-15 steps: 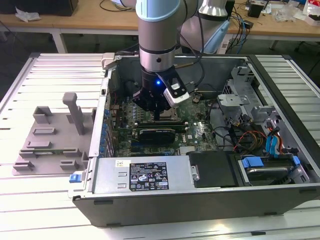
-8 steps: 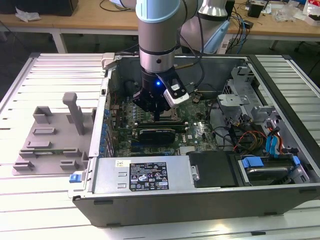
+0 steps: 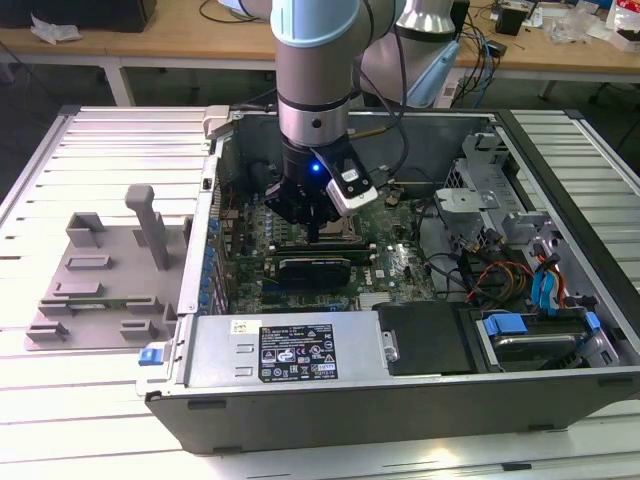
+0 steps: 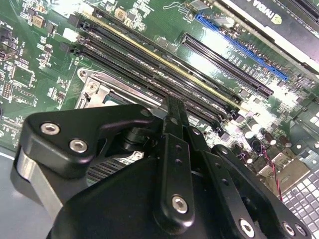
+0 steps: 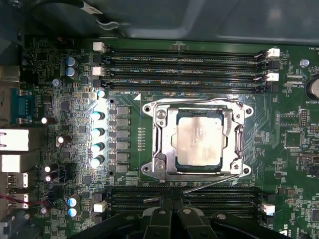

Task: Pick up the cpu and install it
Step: 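Install the second cpu locking lever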

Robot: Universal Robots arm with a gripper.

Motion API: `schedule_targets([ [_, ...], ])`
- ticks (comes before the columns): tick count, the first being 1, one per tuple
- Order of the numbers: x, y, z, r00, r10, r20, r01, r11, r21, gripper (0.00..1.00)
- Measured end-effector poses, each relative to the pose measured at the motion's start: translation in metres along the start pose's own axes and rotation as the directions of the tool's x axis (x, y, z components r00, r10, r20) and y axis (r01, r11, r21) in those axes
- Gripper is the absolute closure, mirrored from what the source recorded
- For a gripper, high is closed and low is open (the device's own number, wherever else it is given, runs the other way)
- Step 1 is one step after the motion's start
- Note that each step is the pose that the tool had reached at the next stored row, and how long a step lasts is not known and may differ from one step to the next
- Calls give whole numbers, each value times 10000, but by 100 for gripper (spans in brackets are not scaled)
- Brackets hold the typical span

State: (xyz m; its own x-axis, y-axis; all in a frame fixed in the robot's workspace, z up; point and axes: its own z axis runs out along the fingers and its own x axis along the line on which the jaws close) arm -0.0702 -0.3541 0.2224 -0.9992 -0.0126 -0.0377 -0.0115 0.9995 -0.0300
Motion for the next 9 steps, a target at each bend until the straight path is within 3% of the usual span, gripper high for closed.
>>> schedule_targets([
  [6, 41, 1, 39, 10000, -1, 4, 1, 10000, 1, 89],
  [9, 63, 2, 50, 10000, 3, 27, -3, 10000, -74, 89],
])
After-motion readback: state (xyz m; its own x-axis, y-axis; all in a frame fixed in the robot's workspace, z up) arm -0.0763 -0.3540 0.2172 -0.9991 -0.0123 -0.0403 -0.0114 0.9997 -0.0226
